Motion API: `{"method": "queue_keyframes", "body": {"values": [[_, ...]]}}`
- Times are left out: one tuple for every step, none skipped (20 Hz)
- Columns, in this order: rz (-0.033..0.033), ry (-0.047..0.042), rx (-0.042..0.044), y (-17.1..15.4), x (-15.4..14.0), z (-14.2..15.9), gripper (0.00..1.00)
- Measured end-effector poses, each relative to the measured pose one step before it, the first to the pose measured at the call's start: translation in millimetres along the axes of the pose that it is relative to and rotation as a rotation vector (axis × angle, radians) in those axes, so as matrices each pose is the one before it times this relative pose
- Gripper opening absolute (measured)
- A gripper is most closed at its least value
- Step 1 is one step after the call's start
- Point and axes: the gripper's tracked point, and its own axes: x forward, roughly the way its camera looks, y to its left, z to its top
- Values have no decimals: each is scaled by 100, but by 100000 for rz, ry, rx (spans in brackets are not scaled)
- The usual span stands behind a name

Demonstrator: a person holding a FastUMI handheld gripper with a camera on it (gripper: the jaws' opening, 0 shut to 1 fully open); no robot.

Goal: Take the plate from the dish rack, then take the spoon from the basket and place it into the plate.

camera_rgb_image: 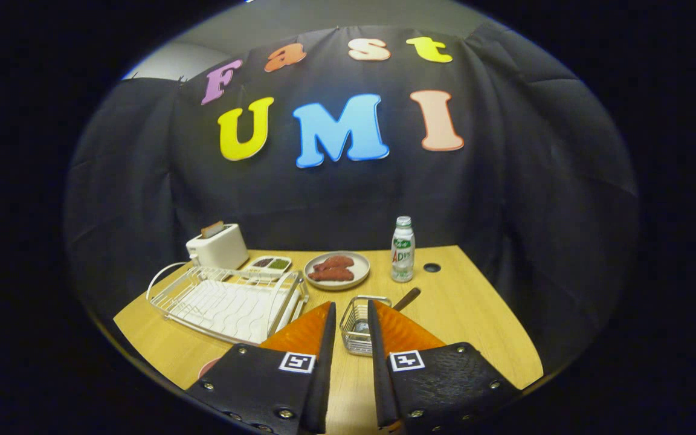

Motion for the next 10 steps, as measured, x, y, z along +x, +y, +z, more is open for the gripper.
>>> {"method": "queue_keyframes", "body": {"values": [[-2972,-3626,-44,-941,-104,909,31],[-2797,-2796,-512,-896,56,883,31],[-227,-1550,-341,-313,62,180,47],[652,-277,-150,-203,185,57,59],[830,-444,-45,-13,-47,-32,84],[-179,-386,378,-484,569,-60,98],[823,-445,421,-386,140,78,99],[375,-126,641,-158,360,-230,99],[419,42,882,-116,421,-335,99],[236,155,775,-233,400,-292,99]]}}
